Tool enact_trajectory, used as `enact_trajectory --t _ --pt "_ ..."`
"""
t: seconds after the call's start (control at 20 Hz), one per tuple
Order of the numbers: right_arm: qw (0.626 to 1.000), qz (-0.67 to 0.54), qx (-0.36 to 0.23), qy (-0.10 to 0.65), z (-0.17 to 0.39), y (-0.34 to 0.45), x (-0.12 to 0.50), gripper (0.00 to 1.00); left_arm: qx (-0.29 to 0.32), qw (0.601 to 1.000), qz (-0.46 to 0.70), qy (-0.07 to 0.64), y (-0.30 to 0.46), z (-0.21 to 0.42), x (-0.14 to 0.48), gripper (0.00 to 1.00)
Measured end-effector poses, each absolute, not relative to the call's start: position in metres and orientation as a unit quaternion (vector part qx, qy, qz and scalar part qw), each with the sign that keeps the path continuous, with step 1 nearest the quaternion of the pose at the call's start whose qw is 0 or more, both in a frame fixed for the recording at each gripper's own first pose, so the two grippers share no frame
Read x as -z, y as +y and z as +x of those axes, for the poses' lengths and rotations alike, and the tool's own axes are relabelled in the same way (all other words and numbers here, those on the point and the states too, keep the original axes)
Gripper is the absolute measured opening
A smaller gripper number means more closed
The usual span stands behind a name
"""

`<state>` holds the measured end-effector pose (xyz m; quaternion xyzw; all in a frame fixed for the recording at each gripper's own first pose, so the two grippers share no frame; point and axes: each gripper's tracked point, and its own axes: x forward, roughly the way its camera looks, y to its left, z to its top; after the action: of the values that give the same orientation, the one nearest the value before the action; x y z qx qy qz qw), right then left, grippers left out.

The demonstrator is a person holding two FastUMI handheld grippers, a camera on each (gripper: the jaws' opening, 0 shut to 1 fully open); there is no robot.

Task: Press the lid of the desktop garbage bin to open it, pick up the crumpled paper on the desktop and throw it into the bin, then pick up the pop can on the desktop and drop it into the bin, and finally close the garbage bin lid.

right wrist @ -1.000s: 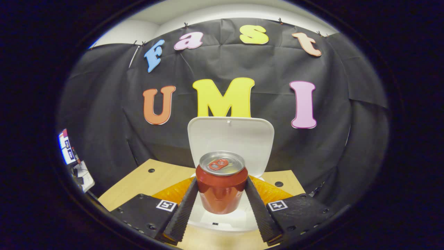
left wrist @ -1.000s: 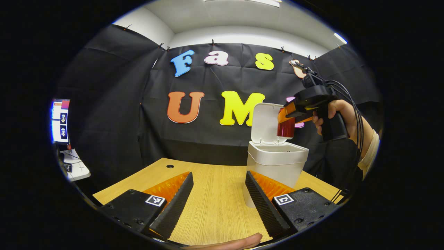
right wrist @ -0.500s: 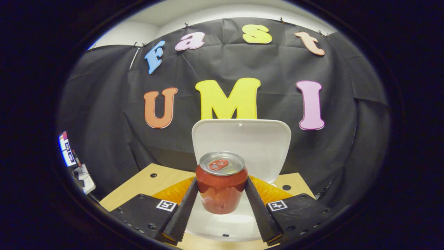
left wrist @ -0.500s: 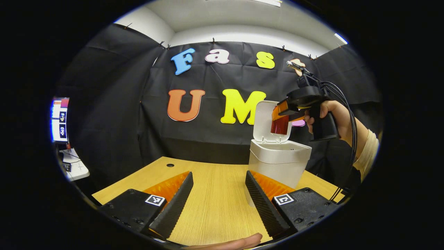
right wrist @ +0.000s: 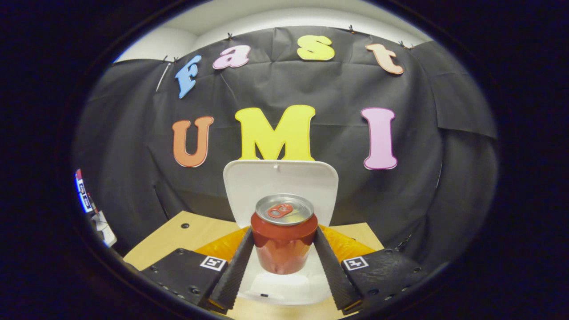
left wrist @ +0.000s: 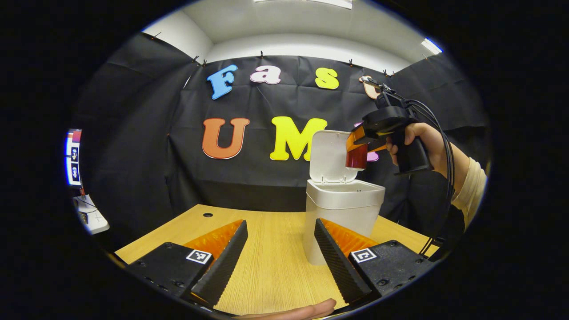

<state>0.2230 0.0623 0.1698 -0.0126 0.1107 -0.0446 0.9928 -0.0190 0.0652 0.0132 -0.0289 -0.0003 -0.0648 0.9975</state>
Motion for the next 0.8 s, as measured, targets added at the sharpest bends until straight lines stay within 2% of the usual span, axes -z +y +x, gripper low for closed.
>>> enact_trajectory --t 0.4,0.5,0.55,0.65,0.8 --pt "0.991 -0.020 0.030 0.127 0.223 0.083 -0.159 0.81 0.055 0.998 -0.014 -0.010 0.068 -0.021 -0.015 0.98" --pt "0.990 -0.021 0.050 0.127 0.224 0.080 -0.159 0.83 0.048 0.999 -0.012 -0.009 0.072 -0.020 -0.016 0.98" --pt "0.991 -0.028 0.053 0.122 0.225 0.080 -0.161 0.89 0.050 0.999 -0.014 -0.009 0.069 -0.020 -0.016 0.98" --pt "0.991 -0.029 0.055 0.115 0.224 0.079 -0.166 0.94 0.059 0.998 -0.016 -0.008 0.064 -0.022 -0.015 0.97" --pt "0.993 -0.025 0.047 0.107 0.223 0.085 -0.170 0.94 0.063 0.998 -0.017 -0.008 0.063 -0.021 -0.015 0.97"
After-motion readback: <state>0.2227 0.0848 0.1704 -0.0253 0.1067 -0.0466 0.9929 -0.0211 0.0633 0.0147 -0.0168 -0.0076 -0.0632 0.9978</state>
